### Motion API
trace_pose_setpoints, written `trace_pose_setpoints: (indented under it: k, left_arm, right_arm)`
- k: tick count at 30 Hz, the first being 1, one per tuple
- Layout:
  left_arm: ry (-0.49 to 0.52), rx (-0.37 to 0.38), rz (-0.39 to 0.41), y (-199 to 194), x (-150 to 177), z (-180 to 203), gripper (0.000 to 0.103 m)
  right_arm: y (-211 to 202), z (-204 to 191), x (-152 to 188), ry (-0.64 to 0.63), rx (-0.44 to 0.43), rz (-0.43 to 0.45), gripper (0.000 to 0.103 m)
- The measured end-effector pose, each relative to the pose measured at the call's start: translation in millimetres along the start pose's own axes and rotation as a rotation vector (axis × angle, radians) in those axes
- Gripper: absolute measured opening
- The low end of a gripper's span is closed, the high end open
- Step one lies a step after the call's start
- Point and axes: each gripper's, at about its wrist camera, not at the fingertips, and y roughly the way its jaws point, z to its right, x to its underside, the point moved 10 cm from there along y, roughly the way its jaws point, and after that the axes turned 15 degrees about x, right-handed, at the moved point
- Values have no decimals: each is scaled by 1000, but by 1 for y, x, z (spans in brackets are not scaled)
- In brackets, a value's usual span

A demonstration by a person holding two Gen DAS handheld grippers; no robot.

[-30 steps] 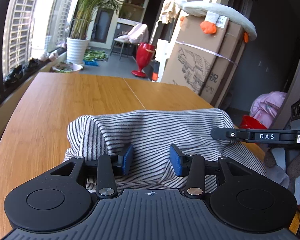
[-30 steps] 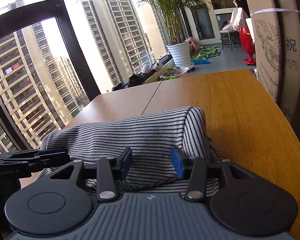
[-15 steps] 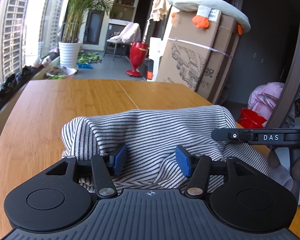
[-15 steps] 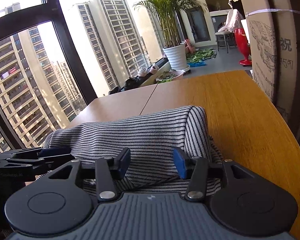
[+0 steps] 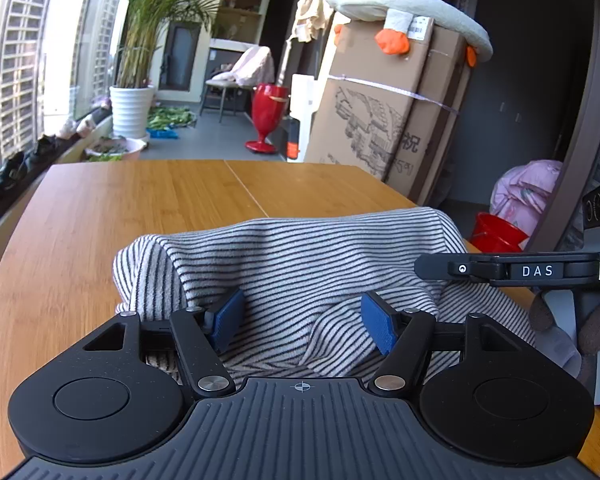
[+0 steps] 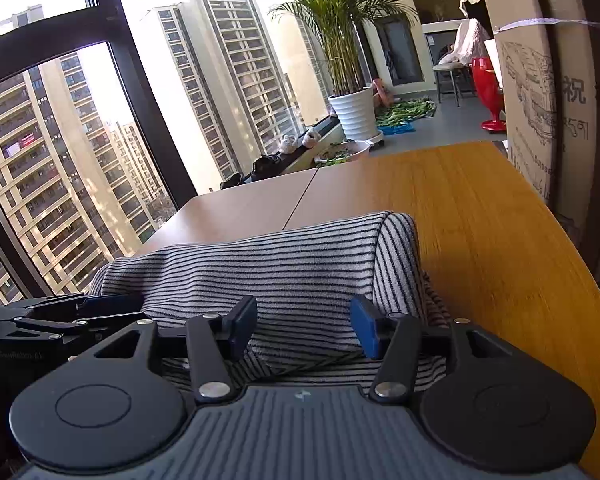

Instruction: Fold clothes

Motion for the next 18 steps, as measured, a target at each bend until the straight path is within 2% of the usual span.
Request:
trace_pose_setpoints:
  k: [18]
  left_arm:
    - [-14, 13, 16, -1, -1, -1, 72]
  right_arm:
    - [1, -1, 0, -2, -9, 2, 57]
